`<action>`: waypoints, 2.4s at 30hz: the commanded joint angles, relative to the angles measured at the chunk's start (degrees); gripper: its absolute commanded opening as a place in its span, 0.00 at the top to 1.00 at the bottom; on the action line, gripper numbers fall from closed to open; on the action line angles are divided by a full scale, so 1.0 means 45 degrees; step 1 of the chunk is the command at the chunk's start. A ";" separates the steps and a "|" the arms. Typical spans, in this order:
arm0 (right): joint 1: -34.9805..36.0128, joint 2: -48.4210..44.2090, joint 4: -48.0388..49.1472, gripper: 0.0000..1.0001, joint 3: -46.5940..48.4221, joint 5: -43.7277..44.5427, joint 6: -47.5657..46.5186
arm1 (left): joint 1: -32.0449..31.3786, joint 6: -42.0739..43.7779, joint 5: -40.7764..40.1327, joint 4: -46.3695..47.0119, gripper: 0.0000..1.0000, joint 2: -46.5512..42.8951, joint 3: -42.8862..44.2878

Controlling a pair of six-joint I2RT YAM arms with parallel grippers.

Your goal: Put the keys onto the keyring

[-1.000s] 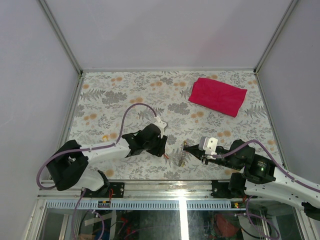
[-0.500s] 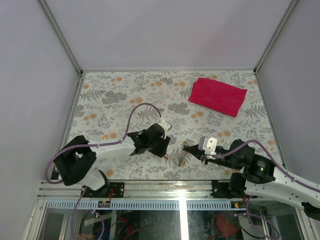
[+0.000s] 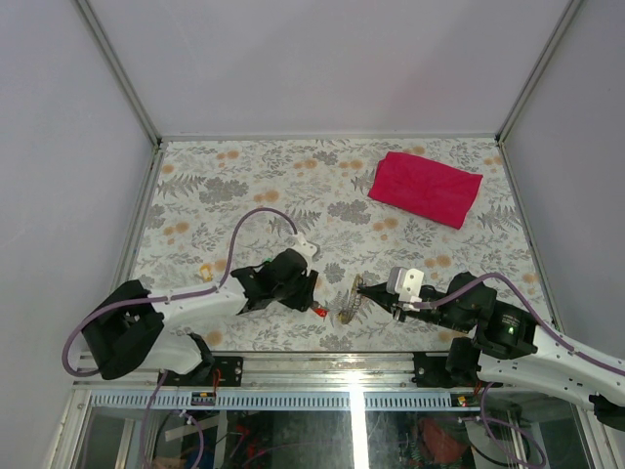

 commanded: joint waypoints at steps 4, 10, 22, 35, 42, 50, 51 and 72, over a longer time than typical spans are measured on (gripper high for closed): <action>0.0071 -0.0004 0.0961 1.00 0.0142 0.0013 0.0204 | -0.0100 -0.1394 -0.0349 0.1060 0.53 -0.0607 -0.0168; 0.0084 -0.0078 0.0863 1.00 0.0171 0.0008 0.0285 | -0.0112 -0.3294 -0.0386 0.2211 0.51 -0.1023 -0.0928; 0.0076 -0.0084 0.0838 1.00 0.0179 -0.0051 0.0246 | -0.0099 -0.1747 0.0269 0.2776 0.40 -0.0862 -0.1255; 0.0071 -0.0198 0.0668 1.00 0.0203 0.0016 0.0270 | 0.1808 -0.0255 0.3938 0.4345 0.41 0.0040 -0.1638; 0.0078 -0.0181 0.0695 1.00 0.0200 0.0013 0.0271 | 0.1860 -0.0031 0.4989 0.4970 0.42 0.0746 -0.1713; 0.0075 -0.0130 0.0707 1.00 0.0221 -0.0002 0.0246 | 0.1857 -0.0037 0.5319 0.4887 0.48 0.1045 -0.1746; 0.0074 -0.0130 0.0700 1.00 0.0193 -0.0002 0.0250 | 0.1861 -0.0078 0.5314 0.4794 0.49 0.0992 -0.1761; 0.0075 0.0049 0.0879 1.00 0.0206 -0.0108 0.0242 | 0.1754 0.1028 0.4054 0.2499 0.47 0.0085 -0.0800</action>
